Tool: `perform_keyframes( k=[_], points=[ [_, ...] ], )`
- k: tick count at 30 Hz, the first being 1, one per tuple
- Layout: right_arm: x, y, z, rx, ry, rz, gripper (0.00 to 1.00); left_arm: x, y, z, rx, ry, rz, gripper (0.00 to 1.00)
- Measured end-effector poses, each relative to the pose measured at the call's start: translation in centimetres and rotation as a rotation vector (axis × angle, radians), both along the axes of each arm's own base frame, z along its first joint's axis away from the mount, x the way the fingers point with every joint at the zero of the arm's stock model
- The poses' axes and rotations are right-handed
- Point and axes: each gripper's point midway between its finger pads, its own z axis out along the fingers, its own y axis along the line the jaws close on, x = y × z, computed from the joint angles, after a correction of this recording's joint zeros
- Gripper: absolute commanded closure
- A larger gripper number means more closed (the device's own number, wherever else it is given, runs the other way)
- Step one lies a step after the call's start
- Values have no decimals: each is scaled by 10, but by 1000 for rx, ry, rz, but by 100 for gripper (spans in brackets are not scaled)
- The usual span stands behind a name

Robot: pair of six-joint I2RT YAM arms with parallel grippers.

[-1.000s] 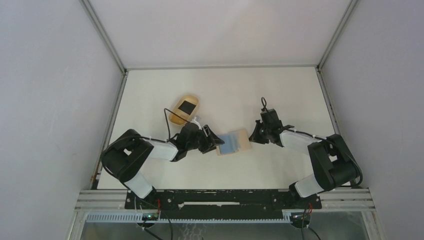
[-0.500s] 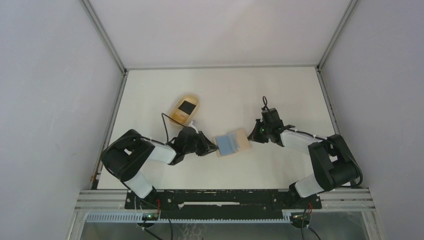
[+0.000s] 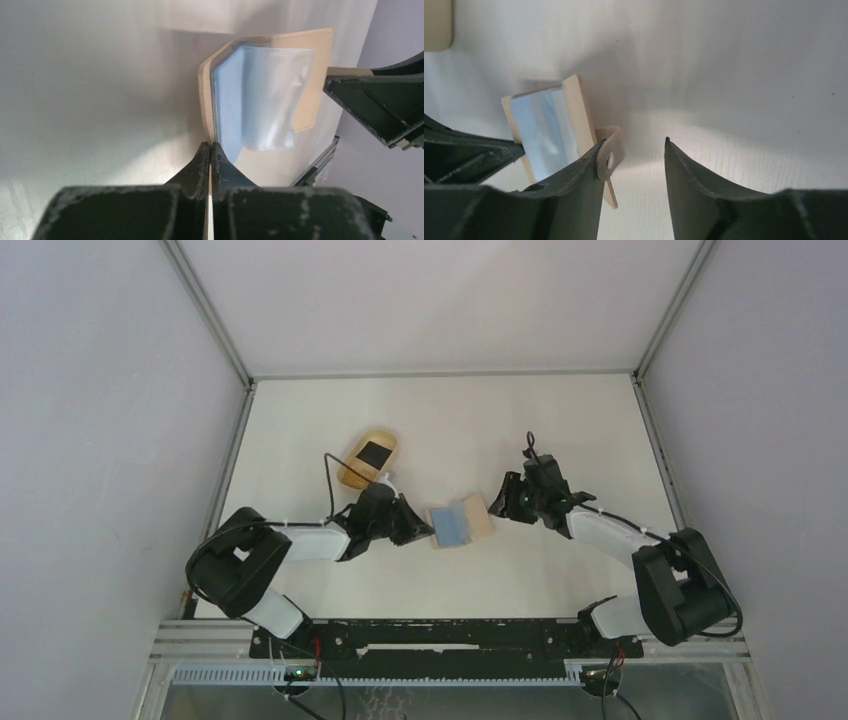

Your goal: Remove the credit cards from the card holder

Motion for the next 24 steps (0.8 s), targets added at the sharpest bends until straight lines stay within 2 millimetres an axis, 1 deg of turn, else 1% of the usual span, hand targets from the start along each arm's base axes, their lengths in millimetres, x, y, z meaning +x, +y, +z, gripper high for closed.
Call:
perform_keyframes(
  k=[2, 3, 7, 10, 12, 15, 16, 17, 19, 24],
  points=[
    [1, 0, 12, -2, -41, 6, 39, 8, -2, 12, 50, -27, -23, 100],
    [2, 0, 18, 0, -60, 7, 38, 15, -4, 22, 72, -50, -37, 100],
    [5, -1, 39, 5, -125, 9, 36, 42, -12, 68, 168, -149, -87, 100],
    [5, -3, 54, 15, -172, 8, 34, 59, -11, 106, 261, -213, -125, 100],
    [5, -3, 64, 22, -200, 10, 34, 65, -7, 128, 323, -241, -151, 100],
    [6, -3, 73, 27, -228, 15, 34, 70, -1, 147, 444, -244, -185, 100],
    [7, -3, 74, 28, -230, 16, 34, 73, 2, 150, 490, -238, -192, 100],
    [7, -2, 74, 29, -231, 17, 34, 73, 1, 151, 531, -236, -209, 100],
    [6, -3, 73, 28, -225, 18, 33, 72, 1, 148, 608, -217, -236, 100],
    [3, -2, 72, 27, -217, 24, 33, 53, 14, 122, 734, -133, -289, 100]
  ],
)
